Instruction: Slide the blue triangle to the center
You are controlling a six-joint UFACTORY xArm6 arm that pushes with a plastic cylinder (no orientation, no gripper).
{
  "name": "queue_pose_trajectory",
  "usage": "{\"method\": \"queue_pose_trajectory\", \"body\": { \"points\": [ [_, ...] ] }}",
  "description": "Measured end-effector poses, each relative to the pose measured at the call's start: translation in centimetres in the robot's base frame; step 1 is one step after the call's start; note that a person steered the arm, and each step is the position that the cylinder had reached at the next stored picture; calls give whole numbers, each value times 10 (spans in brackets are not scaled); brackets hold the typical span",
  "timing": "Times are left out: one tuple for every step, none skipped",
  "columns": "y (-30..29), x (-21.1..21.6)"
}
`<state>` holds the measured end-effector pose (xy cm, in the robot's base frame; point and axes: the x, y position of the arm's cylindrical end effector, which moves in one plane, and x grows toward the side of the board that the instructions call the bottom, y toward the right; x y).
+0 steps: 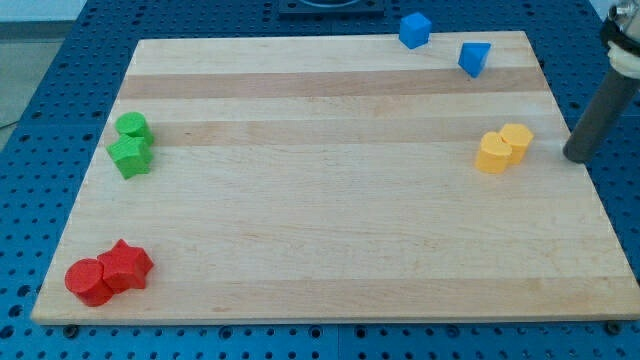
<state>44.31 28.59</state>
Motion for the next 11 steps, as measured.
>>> {"method": "queue_pose_trajectory", "body": {
  "points": [
    [-58,3],
    [-84,2],
    [-56,2],
    [-18,2],
    [-10,2],
    [-10,2],
    [38,2],
    [59,0],
    [59,-13],
    [59,-77],
    [59,-146]
  ]
}}
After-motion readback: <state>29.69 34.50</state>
